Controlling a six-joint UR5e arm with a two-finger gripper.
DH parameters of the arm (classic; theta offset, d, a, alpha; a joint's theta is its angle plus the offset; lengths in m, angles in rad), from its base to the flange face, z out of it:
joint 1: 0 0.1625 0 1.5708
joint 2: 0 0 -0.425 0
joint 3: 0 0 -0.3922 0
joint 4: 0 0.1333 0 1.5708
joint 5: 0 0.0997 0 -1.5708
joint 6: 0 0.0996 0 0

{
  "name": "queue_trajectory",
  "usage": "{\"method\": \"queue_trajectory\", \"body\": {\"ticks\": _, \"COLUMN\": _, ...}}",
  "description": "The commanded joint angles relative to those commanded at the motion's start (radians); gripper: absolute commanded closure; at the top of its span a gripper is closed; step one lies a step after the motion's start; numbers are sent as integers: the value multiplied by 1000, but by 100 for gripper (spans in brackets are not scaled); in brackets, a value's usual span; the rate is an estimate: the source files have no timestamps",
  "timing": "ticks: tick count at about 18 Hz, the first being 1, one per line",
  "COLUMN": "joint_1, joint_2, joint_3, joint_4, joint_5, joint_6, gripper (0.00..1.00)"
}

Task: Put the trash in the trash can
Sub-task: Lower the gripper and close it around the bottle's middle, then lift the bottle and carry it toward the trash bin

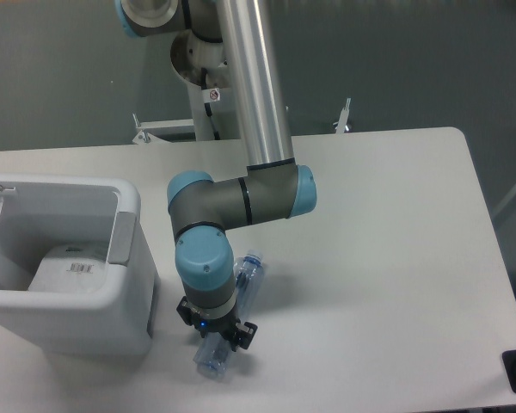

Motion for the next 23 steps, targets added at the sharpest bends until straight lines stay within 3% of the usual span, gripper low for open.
{"method": "queue_trajectory", "body": {"ticks": 9, "joint_1": 5, "joint_2": 14, "joint_3": 6, "joint_4": 2, "joint_5": 0, "joint_6": 2, "gripper": 41}}
{"method": "queue_trajectory", "body": {"ticks": 15, "joint_1": 55, "joint_2": 146, "joint_3": 63, "joint_4": 3, "joint_5": 0, "joint_6": -8, "gripper": 41}}
{"method": "queue_trajectory", "body": {"ticks": 18, "joint_1": 92, "joint_2": 211, "joint_3": 161, "joint_4": 3, "joint_5": -3, "joint_6": -159, "gripper": 41}}
{"method": "queue_trajectory", "body": {"ticks": 21, "joint_1": 89, "joint_2": 241, "joint_3": 309, "joint_4": 5, "joint_5": -14, "joint_6": -357, "gripper": 41}}
{"method": "queue_trajectory", "body": {"ticks": 23, "joint_1": 84, "joint_2": 273, "joint_3": 348, "joint_4": 12, "joint_5": -21, "joint_6": -400, "gripper": 41}}
